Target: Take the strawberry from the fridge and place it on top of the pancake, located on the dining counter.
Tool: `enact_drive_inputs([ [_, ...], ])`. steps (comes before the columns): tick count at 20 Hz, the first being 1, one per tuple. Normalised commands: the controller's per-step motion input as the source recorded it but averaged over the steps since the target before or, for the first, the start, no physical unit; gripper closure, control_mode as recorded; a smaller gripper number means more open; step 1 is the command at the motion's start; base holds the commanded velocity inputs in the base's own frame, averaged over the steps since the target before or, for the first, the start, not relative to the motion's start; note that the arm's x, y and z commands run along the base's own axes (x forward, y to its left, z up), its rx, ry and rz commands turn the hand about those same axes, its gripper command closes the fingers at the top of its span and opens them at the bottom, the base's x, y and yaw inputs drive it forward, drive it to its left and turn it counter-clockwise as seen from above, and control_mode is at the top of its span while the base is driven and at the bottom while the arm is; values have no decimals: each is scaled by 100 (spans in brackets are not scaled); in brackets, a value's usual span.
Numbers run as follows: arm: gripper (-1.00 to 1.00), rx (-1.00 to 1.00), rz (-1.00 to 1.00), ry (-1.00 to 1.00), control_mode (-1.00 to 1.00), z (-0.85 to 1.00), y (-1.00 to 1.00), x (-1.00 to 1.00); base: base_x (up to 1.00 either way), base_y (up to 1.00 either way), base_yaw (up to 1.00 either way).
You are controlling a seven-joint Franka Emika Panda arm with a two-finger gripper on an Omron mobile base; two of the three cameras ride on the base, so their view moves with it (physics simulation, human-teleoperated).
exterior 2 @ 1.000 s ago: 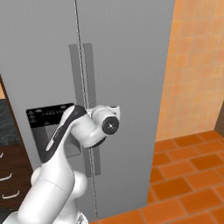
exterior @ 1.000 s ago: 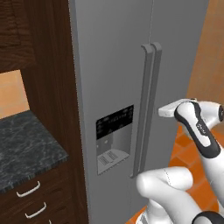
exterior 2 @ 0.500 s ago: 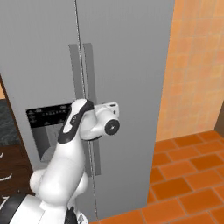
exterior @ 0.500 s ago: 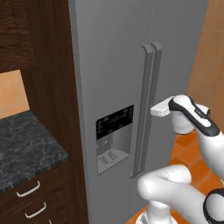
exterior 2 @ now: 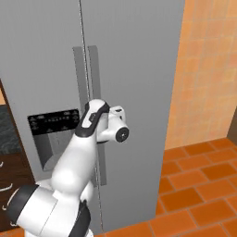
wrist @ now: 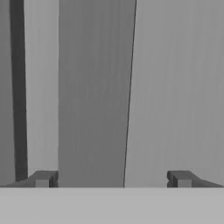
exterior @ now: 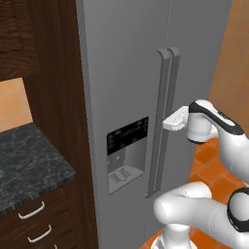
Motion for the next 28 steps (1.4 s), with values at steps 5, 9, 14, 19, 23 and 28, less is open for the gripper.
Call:
enact_drive_inputs([
  [5, 100, -1, -6, 0, -100, -2, 48, 12, 0, 0, 0],
  [9, 100, 0, -1, 0, -100, -1, 5, 4, 0, 0, 0],
  [14, 100, 0, 0, 0, -100, -2, -23, -3, 0, 0, 0],
  [19, 100, 5, 0, 0, -100, 7, -88, -44, 0, 0, 0],
  [23, 100, 7, 0, 0, -100, 7, -99, -60, 0, 0, 0],
  [28, 100, 9, 0, 0, -100, 19, -100, -55, 0, 0, 0],
])
